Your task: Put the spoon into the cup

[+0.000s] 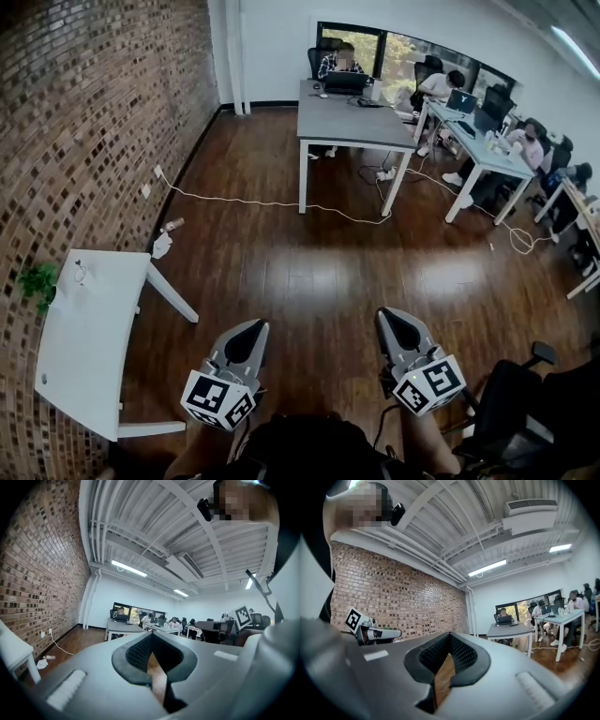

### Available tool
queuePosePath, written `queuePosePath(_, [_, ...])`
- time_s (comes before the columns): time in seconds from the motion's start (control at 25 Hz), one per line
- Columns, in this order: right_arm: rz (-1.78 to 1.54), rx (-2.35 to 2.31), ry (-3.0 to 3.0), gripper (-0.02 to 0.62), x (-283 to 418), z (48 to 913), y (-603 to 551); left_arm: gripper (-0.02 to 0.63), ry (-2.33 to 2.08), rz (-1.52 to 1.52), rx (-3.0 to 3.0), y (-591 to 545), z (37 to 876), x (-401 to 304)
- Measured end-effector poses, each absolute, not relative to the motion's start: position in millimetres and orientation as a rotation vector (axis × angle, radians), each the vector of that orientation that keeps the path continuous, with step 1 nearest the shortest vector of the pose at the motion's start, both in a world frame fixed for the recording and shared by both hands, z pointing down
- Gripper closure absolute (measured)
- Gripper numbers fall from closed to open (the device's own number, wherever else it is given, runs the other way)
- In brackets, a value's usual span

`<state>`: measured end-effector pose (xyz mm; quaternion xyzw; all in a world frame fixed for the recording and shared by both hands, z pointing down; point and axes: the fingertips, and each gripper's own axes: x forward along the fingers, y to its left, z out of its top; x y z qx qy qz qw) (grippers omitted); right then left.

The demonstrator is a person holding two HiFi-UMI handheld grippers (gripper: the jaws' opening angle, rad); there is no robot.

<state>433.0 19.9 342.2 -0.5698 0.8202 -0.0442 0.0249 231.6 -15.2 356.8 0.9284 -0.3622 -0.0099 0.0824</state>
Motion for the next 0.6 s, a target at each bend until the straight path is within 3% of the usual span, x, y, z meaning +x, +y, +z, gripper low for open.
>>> queuePosePath(0.6, [-0.129,-1.793,2.47,0.589,480.4,339.0,40.5,0.603,-1.076,0.0,2.817,0.5,351.9,270.3])
